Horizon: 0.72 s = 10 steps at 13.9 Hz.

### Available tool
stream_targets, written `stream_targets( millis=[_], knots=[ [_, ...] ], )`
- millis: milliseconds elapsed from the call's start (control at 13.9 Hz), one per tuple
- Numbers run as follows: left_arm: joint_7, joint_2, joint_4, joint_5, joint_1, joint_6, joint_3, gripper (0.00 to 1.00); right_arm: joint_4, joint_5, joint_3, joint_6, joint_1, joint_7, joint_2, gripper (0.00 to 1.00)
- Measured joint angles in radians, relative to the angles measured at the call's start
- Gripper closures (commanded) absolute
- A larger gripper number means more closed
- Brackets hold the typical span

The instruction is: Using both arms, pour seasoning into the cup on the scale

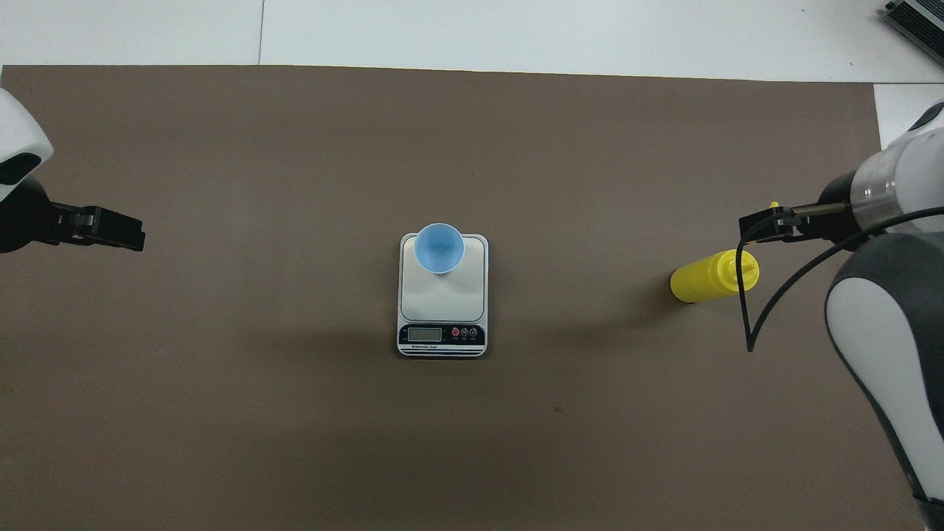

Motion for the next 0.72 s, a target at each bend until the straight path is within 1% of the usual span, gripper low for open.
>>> stream_targets(
  millis=[216, 505, 721],
  knots=[
    [0.010, 0.000, 0.000, 0.000, 0.000, 0.000, 0.000, 0.00, -0.006, 0.032, 0.000, 0.000, -0.004, 0.000, -0.001, 0.00],
    [0.011, 0.000, 0.000, 0.000, 0.000, 0.000, 0.000, 0.00, -0.009, 0.031, -0.001, 0.000, -0.004, -0.023, -0.005, 0.00],
    [0.011, 0.000, 0.000, 0.000, 0.000, 0.000, 0.000, 0.00, -0.010, 0.007, -0.001, 0.000, -0.003, -0.037, -0.006, 0.00]
  ],
)
